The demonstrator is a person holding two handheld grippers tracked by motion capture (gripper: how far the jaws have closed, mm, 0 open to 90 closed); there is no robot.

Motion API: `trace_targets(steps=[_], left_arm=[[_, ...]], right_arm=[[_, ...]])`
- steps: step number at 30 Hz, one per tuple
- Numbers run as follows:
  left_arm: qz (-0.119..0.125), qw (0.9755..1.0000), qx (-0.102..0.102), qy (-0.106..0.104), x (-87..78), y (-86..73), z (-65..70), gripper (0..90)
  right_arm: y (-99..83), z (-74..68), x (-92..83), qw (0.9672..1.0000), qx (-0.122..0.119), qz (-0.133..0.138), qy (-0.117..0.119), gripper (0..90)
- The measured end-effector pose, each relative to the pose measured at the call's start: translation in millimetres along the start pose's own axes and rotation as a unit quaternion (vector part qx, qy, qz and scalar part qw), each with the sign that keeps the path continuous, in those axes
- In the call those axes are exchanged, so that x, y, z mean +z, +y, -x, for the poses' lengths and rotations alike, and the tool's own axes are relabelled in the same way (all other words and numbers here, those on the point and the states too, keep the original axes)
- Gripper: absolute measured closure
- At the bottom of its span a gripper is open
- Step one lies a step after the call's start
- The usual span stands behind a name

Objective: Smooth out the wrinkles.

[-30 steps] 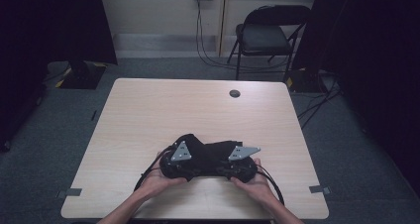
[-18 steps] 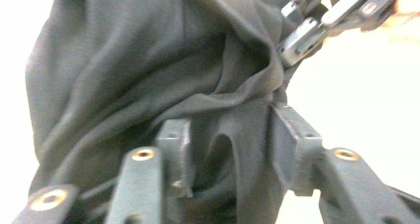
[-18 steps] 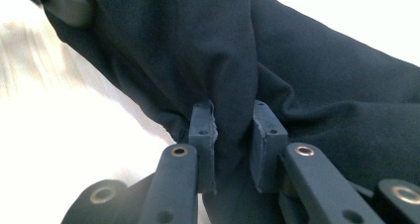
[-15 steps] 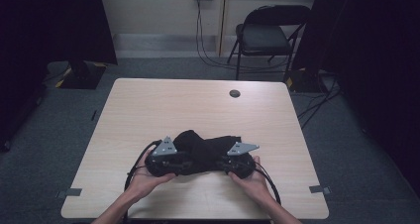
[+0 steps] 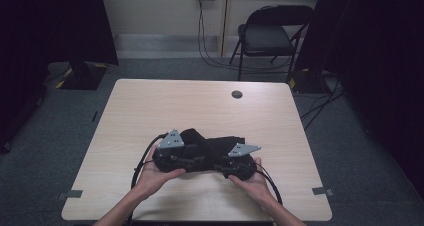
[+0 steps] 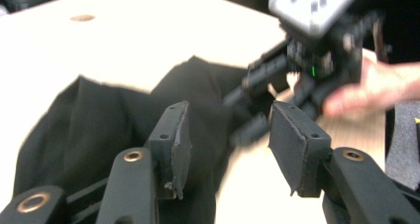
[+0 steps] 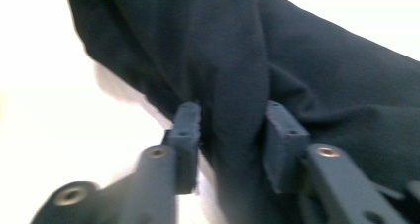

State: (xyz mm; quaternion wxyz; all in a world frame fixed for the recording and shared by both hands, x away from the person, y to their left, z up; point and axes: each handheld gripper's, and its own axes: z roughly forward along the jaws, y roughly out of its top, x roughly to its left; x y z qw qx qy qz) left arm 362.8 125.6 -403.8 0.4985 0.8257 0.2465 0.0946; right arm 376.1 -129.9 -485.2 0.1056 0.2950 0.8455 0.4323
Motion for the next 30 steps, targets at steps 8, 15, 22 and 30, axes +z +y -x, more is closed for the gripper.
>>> trace_targets(steps=[8,15,22,30], left_arm=[[-0.004,0.9995,0.021,0.023,28.3,41.7,-28.9,58.2],[-0.069,0.9967,-0.017,0.04,51.3,16.4,-59.9,67.7],[-0.091,0.9955,0.008,0.025,30.7,-14.8,-34.1,60.8],[-0.098,0.9947,0.015,0.027,27.1,-41.7,-25.6,54.3]], right_arm=[[-1.4,2.1,-1.4,0.9998,-0.008,-0.001,0.019,54.6],[-3.1,1.8,-1.8,0.9996,-0.015,-0.001,0.022,54.5],[0.8,3.3,-6.6,0.9993,-0.008,-0.004,0.036,48.0],[16.8,16.9,-30.0,0.9984,0.023,0.05,0.01,49.8]])
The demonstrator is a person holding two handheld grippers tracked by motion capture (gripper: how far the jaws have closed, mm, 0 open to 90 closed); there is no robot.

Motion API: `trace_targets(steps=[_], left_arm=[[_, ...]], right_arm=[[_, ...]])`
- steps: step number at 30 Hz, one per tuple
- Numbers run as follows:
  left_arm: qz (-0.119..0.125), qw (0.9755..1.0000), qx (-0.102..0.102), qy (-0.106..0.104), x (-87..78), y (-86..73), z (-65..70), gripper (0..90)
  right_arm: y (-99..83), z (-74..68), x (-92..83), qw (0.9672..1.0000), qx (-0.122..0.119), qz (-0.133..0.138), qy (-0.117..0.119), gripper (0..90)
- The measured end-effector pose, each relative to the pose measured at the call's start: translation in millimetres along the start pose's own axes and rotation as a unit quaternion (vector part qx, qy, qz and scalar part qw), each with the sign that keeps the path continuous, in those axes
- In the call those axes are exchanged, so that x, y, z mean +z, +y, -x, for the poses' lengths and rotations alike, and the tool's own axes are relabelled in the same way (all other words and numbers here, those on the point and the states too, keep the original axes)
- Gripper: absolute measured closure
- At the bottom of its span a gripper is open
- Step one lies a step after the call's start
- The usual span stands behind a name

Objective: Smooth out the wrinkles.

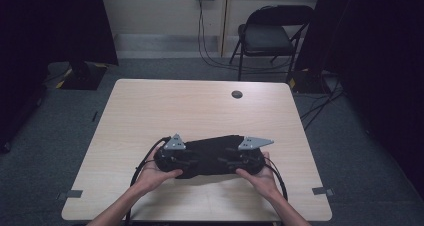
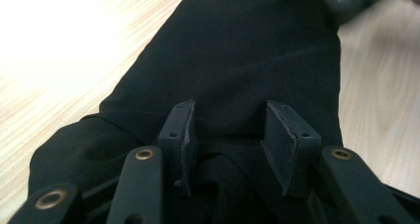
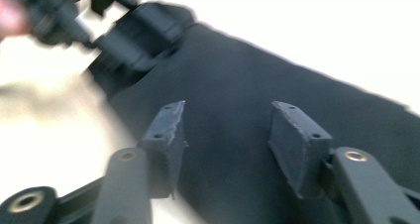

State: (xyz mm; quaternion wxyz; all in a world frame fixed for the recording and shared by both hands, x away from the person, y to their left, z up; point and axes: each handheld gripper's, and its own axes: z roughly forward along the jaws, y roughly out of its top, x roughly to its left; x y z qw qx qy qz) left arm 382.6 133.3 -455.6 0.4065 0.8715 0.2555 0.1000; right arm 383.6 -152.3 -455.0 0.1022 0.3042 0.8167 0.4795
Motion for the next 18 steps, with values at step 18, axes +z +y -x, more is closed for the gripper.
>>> trace_targets(steps=[18], left_arm=[[0.015,0.9993,-0.033,0.01,-3.8,-9.1,-8.9,37.3]], right_arm=[[-18.4,22.4,17.5,0.9953,0.005,-0.061,-0.076,32.3]])
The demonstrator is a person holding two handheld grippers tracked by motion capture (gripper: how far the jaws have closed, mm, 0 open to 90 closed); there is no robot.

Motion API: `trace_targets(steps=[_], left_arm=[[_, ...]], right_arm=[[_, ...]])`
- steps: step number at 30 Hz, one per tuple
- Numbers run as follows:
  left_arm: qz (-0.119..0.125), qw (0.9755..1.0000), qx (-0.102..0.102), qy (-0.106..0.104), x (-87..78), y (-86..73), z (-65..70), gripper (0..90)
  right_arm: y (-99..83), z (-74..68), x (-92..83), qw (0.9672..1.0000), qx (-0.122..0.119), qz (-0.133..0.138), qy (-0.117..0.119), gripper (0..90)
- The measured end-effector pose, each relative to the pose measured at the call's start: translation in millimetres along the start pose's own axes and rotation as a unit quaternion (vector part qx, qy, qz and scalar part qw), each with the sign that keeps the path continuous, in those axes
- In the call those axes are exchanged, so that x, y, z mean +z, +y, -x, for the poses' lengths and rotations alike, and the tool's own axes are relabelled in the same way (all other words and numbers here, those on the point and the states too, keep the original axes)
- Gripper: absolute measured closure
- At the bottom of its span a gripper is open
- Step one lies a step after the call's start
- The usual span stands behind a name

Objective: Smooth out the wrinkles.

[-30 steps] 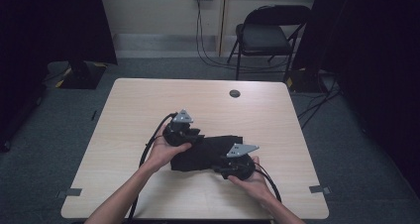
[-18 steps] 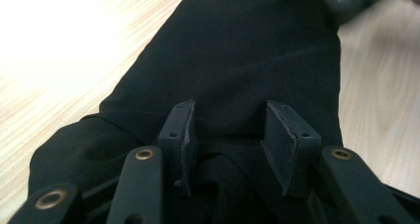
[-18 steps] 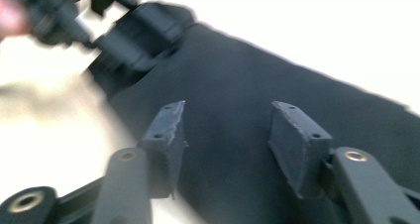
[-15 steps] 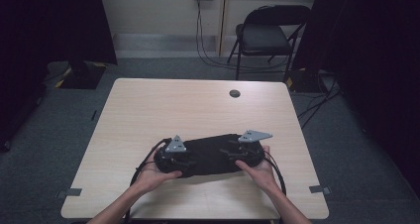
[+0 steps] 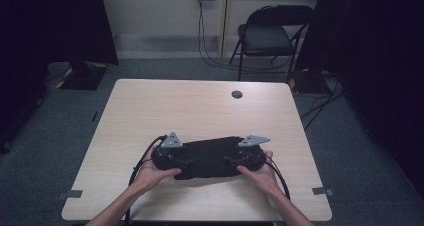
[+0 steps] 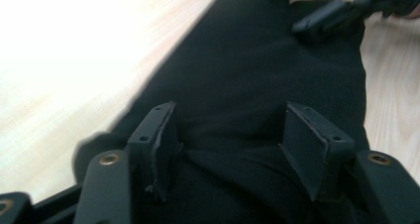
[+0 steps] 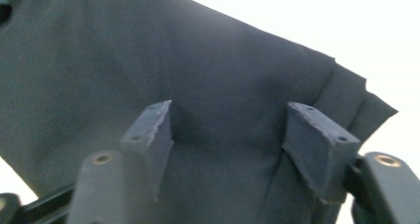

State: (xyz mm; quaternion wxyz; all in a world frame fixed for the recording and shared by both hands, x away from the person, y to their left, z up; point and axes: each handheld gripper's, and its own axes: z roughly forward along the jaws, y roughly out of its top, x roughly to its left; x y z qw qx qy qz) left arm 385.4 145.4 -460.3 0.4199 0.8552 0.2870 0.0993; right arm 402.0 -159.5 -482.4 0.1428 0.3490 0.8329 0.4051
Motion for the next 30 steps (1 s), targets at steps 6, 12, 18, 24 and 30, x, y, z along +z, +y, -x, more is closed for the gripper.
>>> trace_targets(steps=[6,12,18,24,30], left_arm=[[-0.028,0.9991,0.027,0.014,7.1,-2.8,4.0,33.5],[-0.03,0.9984,0.029,0.04,13.2,-6.4,4.3,35.3],[-0.018,0.9987,0.014,0.047,12.9,-10.6,-23.7,35.2],[0.001,0.9986,-0.002,0.052,5.2,-13.4,-27.2,32.5],[0.016,0.9986,-0.032,0.039,-9.8,-10.1,-30.3,30.2]], right_arm=[[-7.4,0.4,-4.9,0.9999,-0.003,-0.009,-0.012,28.1],[-10.2,9.1,6.8,0.9996,0.024,-0.014,0.005,26.4],[-3.6,-1.2,19.8,0.9995,0.023,0.0,-0.02,26.9],[5.4,-1.2,28.5,0.9995,0.023,0.003,-0.022,26.8],[10.5,8.8,13.5,0.999,0.043,0.012,-0.007,24.0]])
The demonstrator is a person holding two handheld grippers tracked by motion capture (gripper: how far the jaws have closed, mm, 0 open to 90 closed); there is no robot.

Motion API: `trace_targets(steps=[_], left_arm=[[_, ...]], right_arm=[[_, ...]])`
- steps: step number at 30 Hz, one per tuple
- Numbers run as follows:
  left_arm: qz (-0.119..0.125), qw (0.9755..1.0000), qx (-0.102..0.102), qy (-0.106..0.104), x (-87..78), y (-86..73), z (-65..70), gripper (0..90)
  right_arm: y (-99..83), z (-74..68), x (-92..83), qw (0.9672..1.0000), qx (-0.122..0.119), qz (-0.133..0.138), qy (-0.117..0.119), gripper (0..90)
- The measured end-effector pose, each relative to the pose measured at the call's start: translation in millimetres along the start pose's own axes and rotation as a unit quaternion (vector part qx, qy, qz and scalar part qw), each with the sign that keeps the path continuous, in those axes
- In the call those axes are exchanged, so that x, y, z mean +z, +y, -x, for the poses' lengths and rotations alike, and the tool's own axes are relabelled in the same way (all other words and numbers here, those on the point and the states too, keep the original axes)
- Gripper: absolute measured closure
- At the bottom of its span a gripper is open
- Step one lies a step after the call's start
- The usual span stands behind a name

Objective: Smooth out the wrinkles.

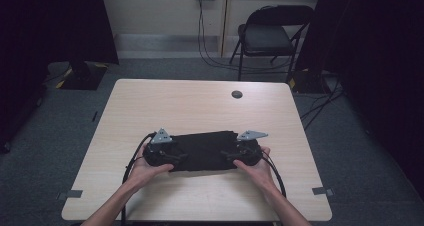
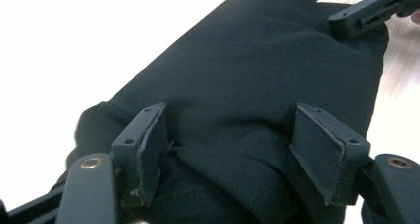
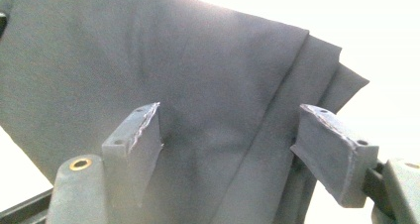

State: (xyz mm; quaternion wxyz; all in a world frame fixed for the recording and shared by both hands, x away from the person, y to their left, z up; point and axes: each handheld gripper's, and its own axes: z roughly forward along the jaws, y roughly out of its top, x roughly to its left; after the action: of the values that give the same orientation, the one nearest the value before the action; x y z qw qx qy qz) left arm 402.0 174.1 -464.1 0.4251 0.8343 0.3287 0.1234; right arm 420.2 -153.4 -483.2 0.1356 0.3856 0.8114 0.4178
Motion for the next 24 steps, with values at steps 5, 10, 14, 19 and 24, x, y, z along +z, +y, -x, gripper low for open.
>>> trace_targets(steps=[5,10,14,19,24], left_arm=[[0.022,0.9997,-0.013,0.006,-18.9,4.9,-2.1,28.8],[0.025,0.9991,-0.031,0.014,-38.0,-0.5,-9.7,28.1],[0.027,0.9982,-0.039,0.036,-56.8,-9.8,-17.5,28.0],[0.006,0.9954,-0.059,0.075,-74.3,-36.5,-34.9,28.9],[-0.015,0.991,-0.087,0.101,-78.8,-51.7,-49.6,29.1]], right_arm=[[8.0,8.4,-22.0,0.9993,0.021,0.03,0.0,23.6],[9.5,17.8,-45.1,0.9983,0.022,0.05,-0.019,24.5],[3.5,29.9,-69.6,0.9971,0.035,0.062,-0.028,23.6],[-17.2,43.9,-98.1,0.996,0.052,0.05,-0.052,23.3],[-36.7,54.6,-108.1,0.9948,0.069,0.033,-0.068,21.7]])
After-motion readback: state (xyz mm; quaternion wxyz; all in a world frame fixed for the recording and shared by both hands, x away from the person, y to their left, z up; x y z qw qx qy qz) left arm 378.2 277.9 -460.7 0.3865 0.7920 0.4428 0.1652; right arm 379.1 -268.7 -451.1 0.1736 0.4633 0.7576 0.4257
